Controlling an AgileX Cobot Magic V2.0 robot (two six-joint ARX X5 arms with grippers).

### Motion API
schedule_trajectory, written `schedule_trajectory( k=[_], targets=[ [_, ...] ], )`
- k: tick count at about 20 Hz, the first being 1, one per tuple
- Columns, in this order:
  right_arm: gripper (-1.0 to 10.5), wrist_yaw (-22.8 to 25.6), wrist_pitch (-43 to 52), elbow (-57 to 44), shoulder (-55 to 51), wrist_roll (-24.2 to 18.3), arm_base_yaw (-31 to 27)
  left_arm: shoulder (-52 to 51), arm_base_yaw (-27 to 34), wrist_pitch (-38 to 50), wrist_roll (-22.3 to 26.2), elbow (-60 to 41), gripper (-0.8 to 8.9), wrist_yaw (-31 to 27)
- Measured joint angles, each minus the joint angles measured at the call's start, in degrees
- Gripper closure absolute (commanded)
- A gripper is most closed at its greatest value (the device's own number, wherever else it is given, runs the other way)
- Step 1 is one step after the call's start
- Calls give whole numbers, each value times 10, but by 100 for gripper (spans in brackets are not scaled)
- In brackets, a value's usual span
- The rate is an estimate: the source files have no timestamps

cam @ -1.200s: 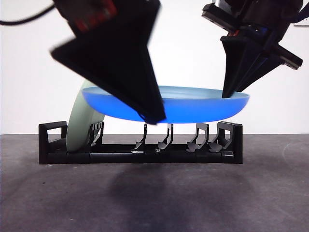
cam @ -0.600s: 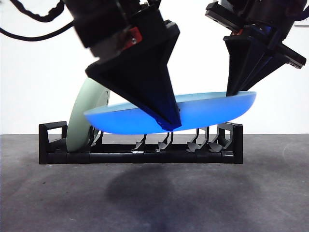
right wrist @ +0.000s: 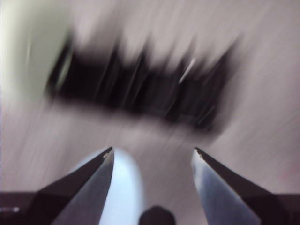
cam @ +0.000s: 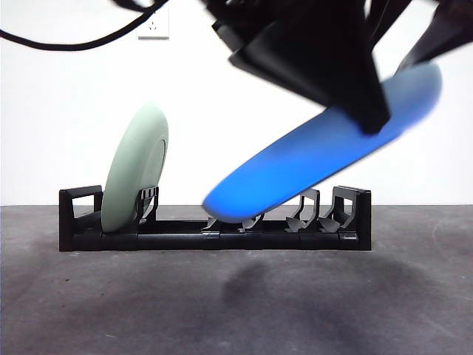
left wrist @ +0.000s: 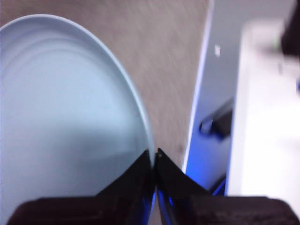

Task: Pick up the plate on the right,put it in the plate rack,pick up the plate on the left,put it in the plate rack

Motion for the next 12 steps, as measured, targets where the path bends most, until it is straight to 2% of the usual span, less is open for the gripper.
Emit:
schedule_trajectory(
  k=[2,6,12],
  targets=[
    [666,45,26,0,-45,1,-17,0,35,51,-54,0,823,24],
    [667,106,27,0,-95,0,-28,0,141,189,-163,0,823,126],
    [667,106,10,0,-98,0,-28,6,273,382,-294,0,824,185]
  ],
)
